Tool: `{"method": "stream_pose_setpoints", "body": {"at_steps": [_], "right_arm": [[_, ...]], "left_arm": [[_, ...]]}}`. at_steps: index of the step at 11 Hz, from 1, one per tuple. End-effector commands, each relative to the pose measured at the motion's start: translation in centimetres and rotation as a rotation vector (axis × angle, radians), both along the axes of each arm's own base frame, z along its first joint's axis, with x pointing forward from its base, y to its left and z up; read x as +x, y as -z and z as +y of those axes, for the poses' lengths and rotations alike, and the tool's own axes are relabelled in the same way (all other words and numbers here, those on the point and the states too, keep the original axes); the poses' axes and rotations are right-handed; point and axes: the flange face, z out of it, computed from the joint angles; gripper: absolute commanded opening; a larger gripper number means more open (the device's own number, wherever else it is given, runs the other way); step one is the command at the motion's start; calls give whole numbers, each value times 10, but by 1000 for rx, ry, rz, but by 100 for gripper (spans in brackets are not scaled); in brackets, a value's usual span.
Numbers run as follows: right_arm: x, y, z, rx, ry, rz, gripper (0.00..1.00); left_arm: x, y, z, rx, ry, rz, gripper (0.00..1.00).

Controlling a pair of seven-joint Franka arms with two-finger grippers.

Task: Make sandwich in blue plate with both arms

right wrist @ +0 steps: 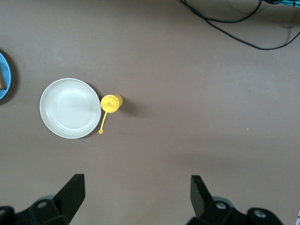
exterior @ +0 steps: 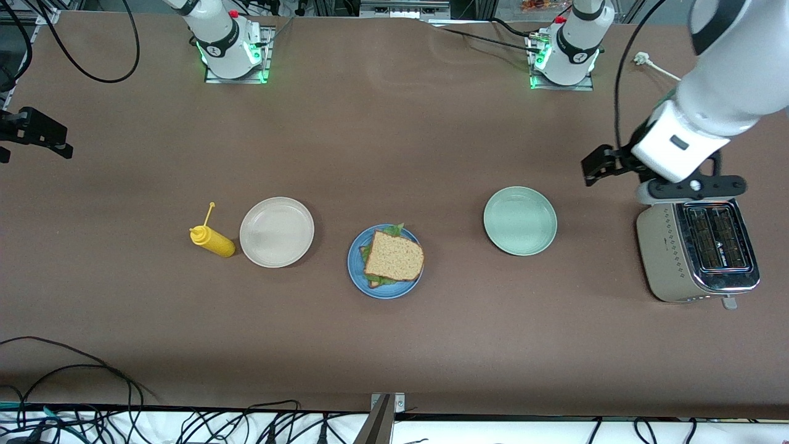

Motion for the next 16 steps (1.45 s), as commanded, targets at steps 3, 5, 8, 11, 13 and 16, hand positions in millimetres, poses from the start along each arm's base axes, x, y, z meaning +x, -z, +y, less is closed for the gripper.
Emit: {"method": "stream_pose_setpoints", "body": {"at_steps": [3, 5, 8, 11, 13, 16], "right_arm": [[-2, -9, 11, -9, -10, -10, 100], [-3, -9, 11, -7, -10, -6, 100], [-2, -9, 11, -7, -10, -7, 100], [-3, -10, 11, -5, -7, -7, 100], [-3, -10, 11, -5, -7, -9, 100], [-3, -10, 11, -4, -5, -9, 100]], "left_arm": [[-38, -9, 83, -10, 63, 11, 100], [-47, -7, 94, 1, 58, 20, 100], [-53, 5, 118, 2, 90, 36, 100], [-67, 16, 127, 1, 97, 34, 100], [-69, 25, 126, -1, 98, 43, 100], [-69, 24, 123, -7, 102, 42, 100]]}}
